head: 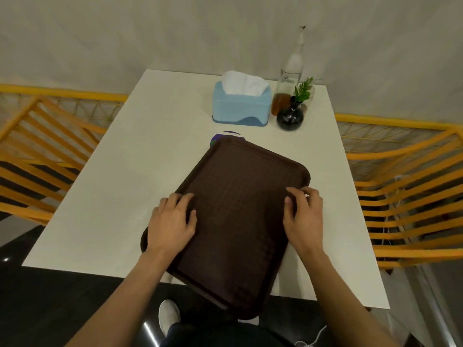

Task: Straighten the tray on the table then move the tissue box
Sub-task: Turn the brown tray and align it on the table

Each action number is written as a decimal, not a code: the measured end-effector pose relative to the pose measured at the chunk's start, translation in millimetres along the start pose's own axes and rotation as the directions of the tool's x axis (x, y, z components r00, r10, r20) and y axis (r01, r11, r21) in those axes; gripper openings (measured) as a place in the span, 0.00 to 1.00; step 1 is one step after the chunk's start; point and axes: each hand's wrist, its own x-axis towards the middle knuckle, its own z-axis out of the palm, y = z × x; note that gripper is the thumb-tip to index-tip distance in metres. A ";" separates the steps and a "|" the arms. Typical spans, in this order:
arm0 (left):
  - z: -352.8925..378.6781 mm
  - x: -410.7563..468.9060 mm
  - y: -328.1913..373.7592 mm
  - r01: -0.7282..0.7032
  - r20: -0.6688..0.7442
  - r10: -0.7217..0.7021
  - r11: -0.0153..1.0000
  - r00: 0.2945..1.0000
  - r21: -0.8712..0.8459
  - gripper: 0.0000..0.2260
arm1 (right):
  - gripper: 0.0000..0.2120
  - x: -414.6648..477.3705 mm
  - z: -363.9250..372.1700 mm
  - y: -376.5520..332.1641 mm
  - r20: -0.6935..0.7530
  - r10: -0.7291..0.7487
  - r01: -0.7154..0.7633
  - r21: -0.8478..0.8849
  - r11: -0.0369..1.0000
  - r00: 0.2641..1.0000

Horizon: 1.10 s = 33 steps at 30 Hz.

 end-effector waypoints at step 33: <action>-18.3 14.9 -192.2 0.117 -0.014 -0.122 0.977 0.992 -0.177 0.26 | 0.24 -5.1 100.9 -134.9 0.231 0.238 -0.274 0.143 0.951 0.944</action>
